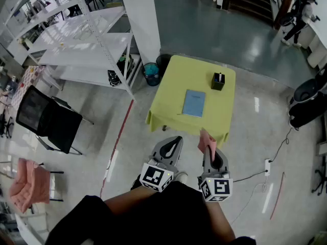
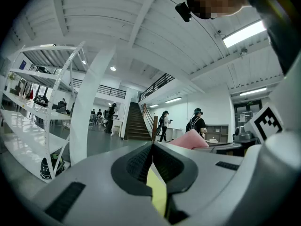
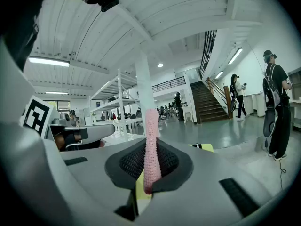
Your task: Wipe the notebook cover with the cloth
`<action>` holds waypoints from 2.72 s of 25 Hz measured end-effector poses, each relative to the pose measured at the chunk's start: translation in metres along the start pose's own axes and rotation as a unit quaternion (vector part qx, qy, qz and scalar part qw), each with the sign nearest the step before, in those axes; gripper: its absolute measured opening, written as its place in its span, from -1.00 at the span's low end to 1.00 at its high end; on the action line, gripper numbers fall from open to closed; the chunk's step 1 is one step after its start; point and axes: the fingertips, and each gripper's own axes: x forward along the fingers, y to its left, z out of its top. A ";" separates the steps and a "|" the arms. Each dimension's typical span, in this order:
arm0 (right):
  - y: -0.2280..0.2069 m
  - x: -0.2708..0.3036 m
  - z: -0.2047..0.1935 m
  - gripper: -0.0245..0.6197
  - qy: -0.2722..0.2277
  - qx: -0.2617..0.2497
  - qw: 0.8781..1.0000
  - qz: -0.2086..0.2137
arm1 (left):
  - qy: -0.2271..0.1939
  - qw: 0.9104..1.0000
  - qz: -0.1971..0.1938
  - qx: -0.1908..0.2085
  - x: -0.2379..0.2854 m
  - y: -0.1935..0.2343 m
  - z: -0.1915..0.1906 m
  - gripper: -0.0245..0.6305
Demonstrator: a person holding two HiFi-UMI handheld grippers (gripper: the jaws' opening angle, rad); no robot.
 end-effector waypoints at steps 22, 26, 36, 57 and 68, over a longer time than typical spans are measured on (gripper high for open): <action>-0.059 0.049 -0.006 -0.80 0.006 0.030 0.999 -0.012 | 0.034 0.999 0.026 -0.007 0.078 0.043 -0.028 -0.88; -0.073 0.085 -0.008 -0.80 0.027 0.030 0.999 -0.022 | 0.045 0.999 0.026 -0.016 0.110 0.066 -0.037 -0.88; -0.111 0.197 0.022 -0.80 0.080 0.019 0.994 -0.070 | 0.049 0.997 -0.008 -0.065 0.220 0.146 -0.023 -0.88; -0.132 0.413 -0.021 -0.80 0.142 0.102 0.981 -0.082 | 0.085 0.989 -0.017 -0.122 0.312 0.295 -0.057 -0.88; -0.164 0.487 -0.083 -0.80 0.192 0.075 0.978 -0.034 | 0.123 0.983 0.047 -0.129 0.346 0.328 -0.118 -0.88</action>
